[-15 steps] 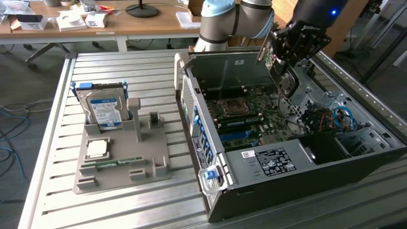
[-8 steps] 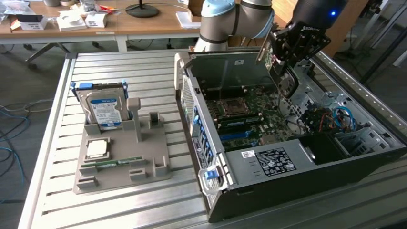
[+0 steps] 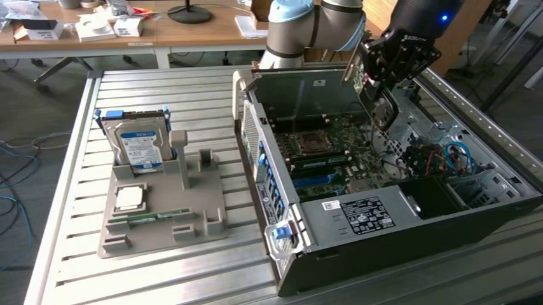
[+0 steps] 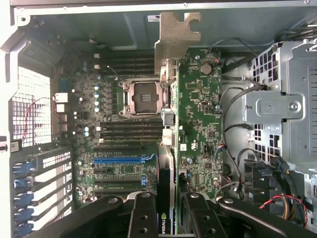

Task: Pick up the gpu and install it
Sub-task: 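Insert the gpu into the slot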

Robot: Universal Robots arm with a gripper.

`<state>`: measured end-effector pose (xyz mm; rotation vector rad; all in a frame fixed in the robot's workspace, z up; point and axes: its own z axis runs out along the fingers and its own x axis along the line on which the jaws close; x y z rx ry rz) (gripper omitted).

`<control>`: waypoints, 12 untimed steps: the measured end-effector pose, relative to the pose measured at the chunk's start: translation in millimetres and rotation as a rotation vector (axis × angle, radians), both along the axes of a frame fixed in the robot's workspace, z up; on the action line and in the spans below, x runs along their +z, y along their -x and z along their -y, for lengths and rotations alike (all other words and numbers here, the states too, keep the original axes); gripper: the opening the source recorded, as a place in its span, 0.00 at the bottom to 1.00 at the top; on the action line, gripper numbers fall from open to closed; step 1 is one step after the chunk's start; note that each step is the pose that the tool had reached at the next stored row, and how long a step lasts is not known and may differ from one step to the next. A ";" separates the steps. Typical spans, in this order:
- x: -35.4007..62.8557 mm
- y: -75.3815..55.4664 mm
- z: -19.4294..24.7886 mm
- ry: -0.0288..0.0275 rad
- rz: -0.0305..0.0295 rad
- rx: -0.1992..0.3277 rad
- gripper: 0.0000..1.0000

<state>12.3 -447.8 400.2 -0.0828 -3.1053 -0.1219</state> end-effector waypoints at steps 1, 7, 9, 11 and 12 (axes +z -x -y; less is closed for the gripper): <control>0.0 0.0 0.0 0.0000 0.0000 0.000 0.26; -0.1 0.0 0.0 0.0011 0.0001 0.029 0.26; -0.2 0.0 0.0 0.0015 0.0001 0.058 0.26; -0.3 0.0 0.0 0.0023 0.0000 0.095 0.26; -0.4 0.0 0.0 0.0026 0.0000 0.113 0.26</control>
